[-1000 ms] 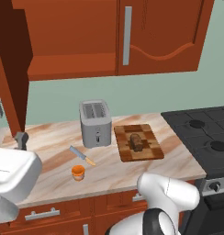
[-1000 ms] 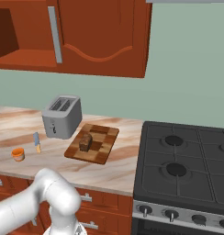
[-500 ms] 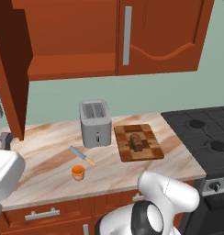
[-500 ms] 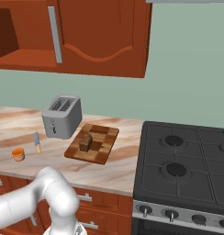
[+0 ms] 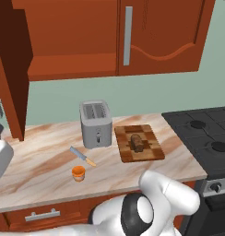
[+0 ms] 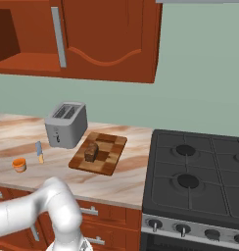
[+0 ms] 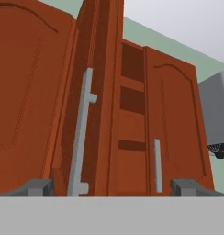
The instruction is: Pick the bread, place it on the cutting board, pick the jam, place it on the counter, and close the cabinet.
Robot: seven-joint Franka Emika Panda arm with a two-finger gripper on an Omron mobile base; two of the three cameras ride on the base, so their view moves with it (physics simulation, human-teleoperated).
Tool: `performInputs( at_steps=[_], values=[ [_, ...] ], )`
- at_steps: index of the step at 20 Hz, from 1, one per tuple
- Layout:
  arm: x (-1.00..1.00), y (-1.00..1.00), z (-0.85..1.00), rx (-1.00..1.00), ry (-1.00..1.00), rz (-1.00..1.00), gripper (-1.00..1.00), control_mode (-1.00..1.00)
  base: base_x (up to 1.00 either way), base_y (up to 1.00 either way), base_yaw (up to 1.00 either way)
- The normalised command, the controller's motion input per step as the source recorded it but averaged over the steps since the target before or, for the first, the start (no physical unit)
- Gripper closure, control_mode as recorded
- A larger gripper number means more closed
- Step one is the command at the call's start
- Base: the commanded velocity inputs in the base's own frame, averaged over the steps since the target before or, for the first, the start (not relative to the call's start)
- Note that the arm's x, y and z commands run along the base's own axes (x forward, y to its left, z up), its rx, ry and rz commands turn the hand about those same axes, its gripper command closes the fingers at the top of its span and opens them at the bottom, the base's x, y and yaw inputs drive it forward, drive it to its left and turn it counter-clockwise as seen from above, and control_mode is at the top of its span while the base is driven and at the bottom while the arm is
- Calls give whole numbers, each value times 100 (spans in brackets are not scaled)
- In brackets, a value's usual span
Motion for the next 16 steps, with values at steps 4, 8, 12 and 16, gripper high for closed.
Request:
performInputs(
  at_steps=[4, 8, 12, 16],
  values=[
    [24, 14, -4, 0, 1, -1, -100, -100, 0, 0, 0],
    [17, 2, -4, 0, 0, -5, -100, -100, 0, 0, 0],
    [18, 0, -4, 0, 0, -5, -100, -100, 0, 0, 0],
    [13, 0, -8, 0, 0, -3, -100, -100, 0, 0, 0]
  ],
)
